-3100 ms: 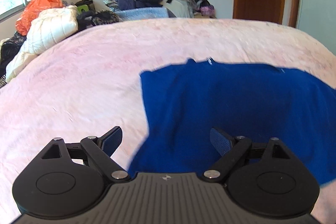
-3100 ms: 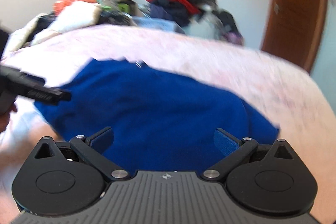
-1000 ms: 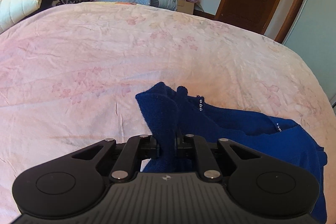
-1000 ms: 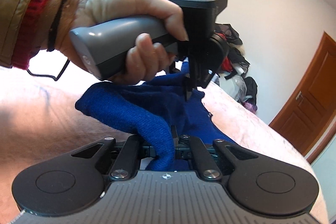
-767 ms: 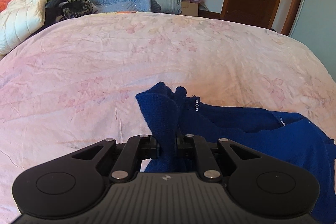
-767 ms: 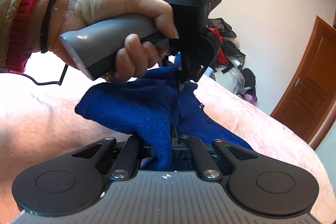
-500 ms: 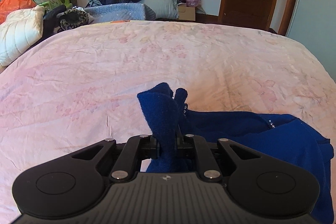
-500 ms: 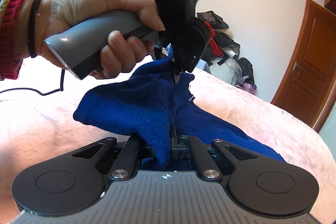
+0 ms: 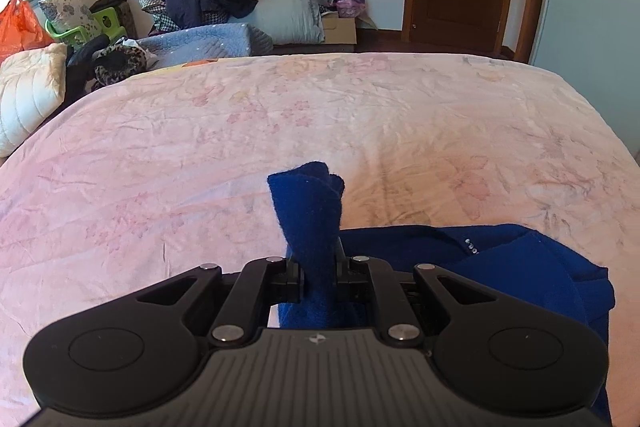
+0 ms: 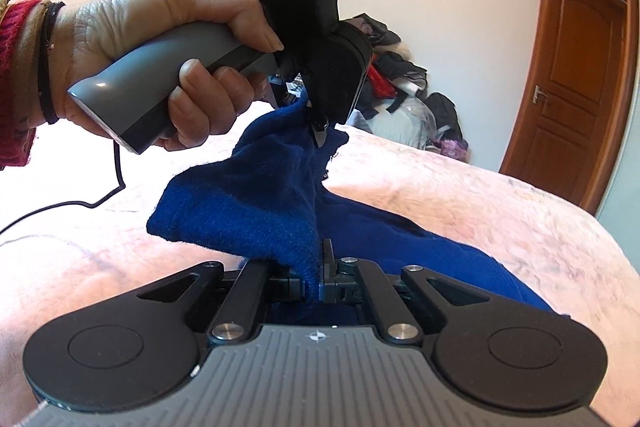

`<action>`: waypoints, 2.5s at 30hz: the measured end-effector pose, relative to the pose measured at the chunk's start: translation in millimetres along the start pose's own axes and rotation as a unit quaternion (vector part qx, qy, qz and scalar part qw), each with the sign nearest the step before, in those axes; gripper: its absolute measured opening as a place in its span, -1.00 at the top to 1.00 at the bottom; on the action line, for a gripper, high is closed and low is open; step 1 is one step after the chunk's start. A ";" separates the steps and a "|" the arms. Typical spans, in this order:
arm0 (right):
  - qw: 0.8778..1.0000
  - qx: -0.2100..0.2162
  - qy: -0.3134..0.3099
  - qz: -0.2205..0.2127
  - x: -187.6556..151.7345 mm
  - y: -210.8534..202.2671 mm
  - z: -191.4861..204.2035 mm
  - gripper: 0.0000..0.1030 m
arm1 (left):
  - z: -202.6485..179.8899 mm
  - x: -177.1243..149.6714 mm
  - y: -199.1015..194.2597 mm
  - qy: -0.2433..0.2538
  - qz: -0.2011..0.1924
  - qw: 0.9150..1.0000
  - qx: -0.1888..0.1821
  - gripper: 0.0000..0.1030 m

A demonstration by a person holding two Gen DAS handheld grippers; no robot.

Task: Fold small clothes
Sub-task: 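Lift the held side with both tools and fold it over the sweater, then open the left tool to release the fold while the right tool keeps holding, then lower the held fold onto the sweater and open the right tool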

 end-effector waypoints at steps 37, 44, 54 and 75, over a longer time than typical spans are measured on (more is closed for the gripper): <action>0.937 0.069 0.332 0.084 -95.5 -10.2 -109.8 0.88 | -196.2 -17.2 38.0 0.085 0.051 0.989 -0.108 -0.35; 0.929 0.076 0.350 0.091 -98.5 -7.8 -109.7 0.84 | -185.4 -0.3 24.1 0.031 0.053 0.987 -0.150 -0.35; 0.886 0.107 0.442 0.087 -111.1 -12.3 -126.1 0.65 | -127.4 17.1 -34.1 0.001 -0.034 0.987 -0.160 -0.60; 0.864 0.095 0.486 0.092 -113.6 -10.8 -161.5 0.85 | -73.2 -93.8 -35.2 0.023 0.017 0.993 -0.112 -0.60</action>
Point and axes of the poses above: each gripper's, at about its wrist camera, not at the fingertips, and y roughly the way its jaws point, z to its left, x to its top, the point moved 6 cm from there along y, roughly the way its jaws point, and after that the axes turned 1 degree about -y, right-handed, at the moved point
